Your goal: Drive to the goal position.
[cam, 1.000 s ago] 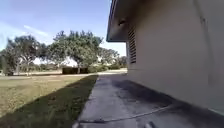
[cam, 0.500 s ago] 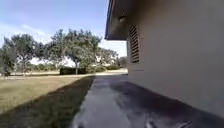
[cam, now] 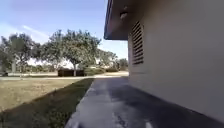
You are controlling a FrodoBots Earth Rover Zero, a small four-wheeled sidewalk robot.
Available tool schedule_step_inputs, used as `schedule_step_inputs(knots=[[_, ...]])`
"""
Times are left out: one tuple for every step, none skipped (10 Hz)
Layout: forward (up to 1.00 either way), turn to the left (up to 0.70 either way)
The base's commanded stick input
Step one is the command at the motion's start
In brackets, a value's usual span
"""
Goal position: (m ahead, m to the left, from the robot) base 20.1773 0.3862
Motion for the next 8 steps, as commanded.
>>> schedule_step_inputs(knots=[[0.98,0.06],[0.98,0.21],[0.97,0.39],[0.98,0.35],[0.98,0.14],[0.99,0.05],[1.00,0.00],[1.00,0.00]])
